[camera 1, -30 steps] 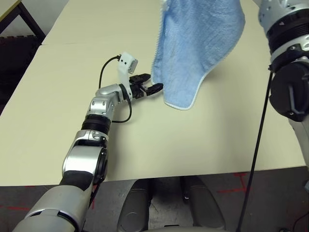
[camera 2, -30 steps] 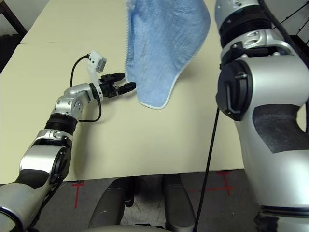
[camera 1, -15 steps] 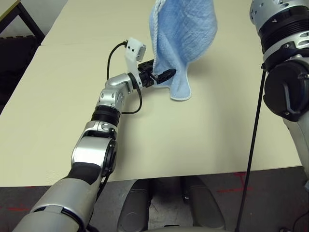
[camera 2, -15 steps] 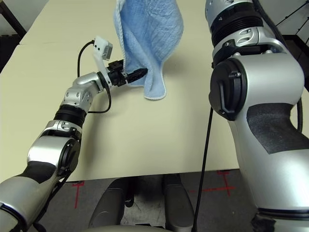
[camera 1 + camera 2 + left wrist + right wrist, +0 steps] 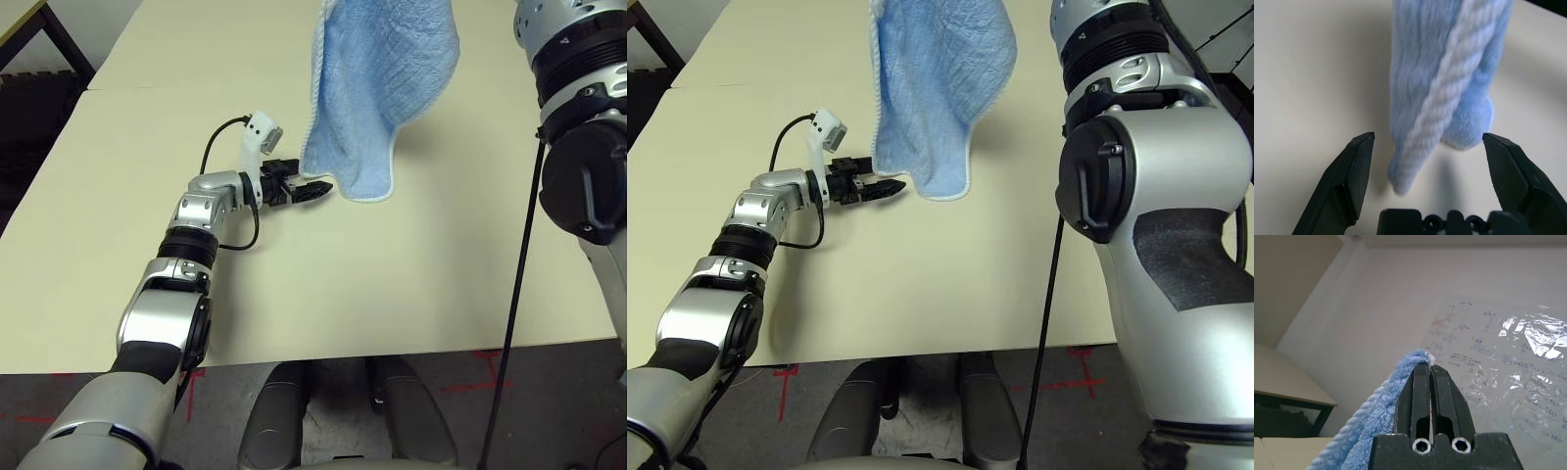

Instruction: Fold the towel and set it aside.

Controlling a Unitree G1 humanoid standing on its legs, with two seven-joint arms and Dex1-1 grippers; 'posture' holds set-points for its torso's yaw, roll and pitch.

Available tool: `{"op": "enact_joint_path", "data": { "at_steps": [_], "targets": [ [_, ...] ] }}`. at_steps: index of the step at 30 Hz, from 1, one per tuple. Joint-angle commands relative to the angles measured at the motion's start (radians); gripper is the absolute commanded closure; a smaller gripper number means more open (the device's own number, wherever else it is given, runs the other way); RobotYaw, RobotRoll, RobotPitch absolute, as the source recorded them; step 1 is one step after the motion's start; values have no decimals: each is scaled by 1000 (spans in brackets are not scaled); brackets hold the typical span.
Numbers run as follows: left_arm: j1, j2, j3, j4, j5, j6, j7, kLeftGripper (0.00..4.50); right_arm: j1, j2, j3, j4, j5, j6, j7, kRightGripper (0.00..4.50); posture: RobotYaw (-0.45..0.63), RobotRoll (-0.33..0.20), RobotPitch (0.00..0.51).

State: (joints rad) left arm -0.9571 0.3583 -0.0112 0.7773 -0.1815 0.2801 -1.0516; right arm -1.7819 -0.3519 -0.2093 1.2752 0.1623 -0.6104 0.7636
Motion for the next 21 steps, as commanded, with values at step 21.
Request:
{"op": "enact_joint_path", "data": {
  "at_steps": [21],
  "targets": [
    [73, 13, 93, -74, -82, 106, 86, 0, -46, -41, -9, -53, -2, -30, -1, 4472, 54, 0, 221]
  ]
}}
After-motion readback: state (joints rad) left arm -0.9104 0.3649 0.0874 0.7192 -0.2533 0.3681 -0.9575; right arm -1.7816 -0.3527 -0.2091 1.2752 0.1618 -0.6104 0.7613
